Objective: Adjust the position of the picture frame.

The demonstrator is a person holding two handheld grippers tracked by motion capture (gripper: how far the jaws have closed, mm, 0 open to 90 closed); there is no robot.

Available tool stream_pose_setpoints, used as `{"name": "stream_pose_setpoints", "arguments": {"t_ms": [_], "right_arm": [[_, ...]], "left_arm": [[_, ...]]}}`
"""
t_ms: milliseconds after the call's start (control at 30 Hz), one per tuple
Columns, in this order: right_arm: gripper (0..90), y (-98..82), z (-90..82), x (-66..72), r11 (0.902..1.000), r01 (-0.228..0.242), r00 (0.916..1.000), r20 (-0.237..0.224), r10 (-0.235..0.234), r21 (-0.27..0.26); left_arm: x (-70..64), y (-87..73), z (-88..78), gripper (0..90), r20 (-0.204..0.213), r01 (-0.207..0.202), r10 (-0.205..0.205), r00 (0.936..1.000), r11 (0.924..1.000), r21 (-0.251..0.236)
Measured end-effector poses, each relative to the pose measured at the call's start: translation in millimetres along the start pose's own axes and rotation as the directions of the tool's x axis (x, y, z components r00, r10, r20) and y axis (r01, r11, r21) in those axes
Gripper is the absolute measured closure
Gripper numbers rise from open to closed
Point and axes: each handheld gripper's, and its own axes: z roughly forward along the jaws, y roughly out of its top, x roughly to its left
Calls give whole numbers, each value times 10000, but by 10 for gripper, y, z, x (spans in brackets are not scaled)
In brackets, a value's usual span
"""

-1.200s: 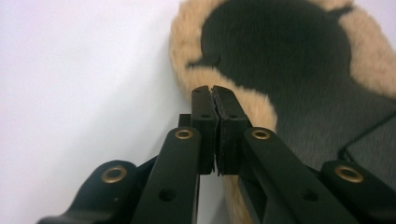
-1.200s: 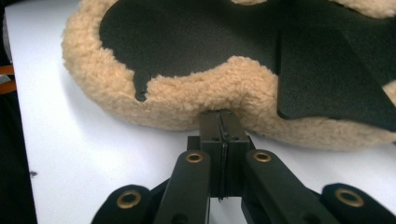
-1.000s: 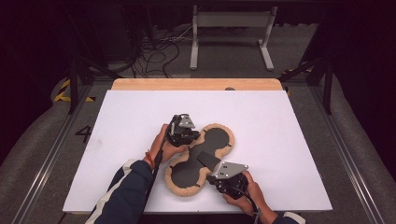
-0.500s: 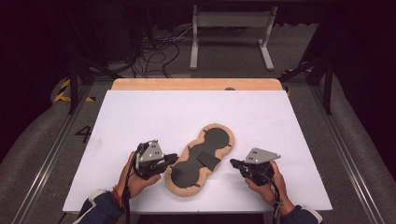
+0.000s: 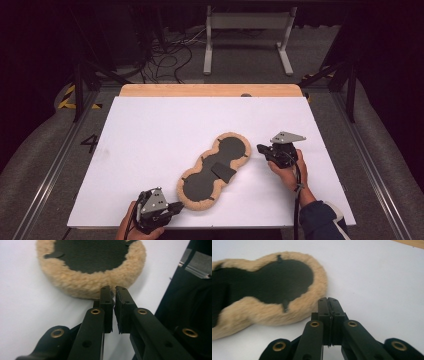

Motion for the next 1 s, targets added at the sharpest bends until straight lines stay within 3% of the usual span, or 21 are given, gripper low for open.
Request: {"name": "stream_pose_setpoints", "arguments": {"t_ms": [100, 267, 400, 500, 567, 700, 767, 933, 1000], "right_arm": [[898, 86, 151, -58, 9999, -131, 9999, -2, 131, 95], [897, 188, 382, -105, 9987, -157, 9999, 79, 153, 492], [886, 247, 537, -116, 9956, -30, 10000, 64, 24, 934], [870, 279, 620, -148, 9955, 38, 9999, 141, -51, 949], [876, 295, 659, -160, 9950, 28, 9999, 144, -42, 997], [900, 319, 688, -148, 9932, 517, 9983, 223, -543, 1047], [900, 307, 690, -162, 9900, 755, 9967, 205, -784, 1194], [900, 291, 674, -193, 9909, 728, 9973, 41, -737, 1131], [900, 286, 672, -201, 9922, 596, 9982, -19, -597, 1092]], "left_arm": [[-17, 6, 45, 836, -48, 21, -21, 10000, 10000, 82], [-35, -4, 91, 837, -18, 386, -386, 9993, 9993, 8], [-69, -9, 114, 852, -307, 561, -561, 9980, 9984, -21], [-96, -8, 134, 867, -642, 655, -652, 9958, 9978, 29], [-99, 7, 151, 876, -778, 696, -694, 9946, 9976, 3], [-67, 27, 164, 887, -833, 619, -613, 9946, 9981, 46], [-55, 33, 165, 889, -864, 770, -764, 9933, 9970, 35], [-20, 50, 159, 889, -929, 609, -593, 9939, 9980, 143], [-13, 52, 153, 889, -1047, 730, -710, 9920, 9972, 156]]}}
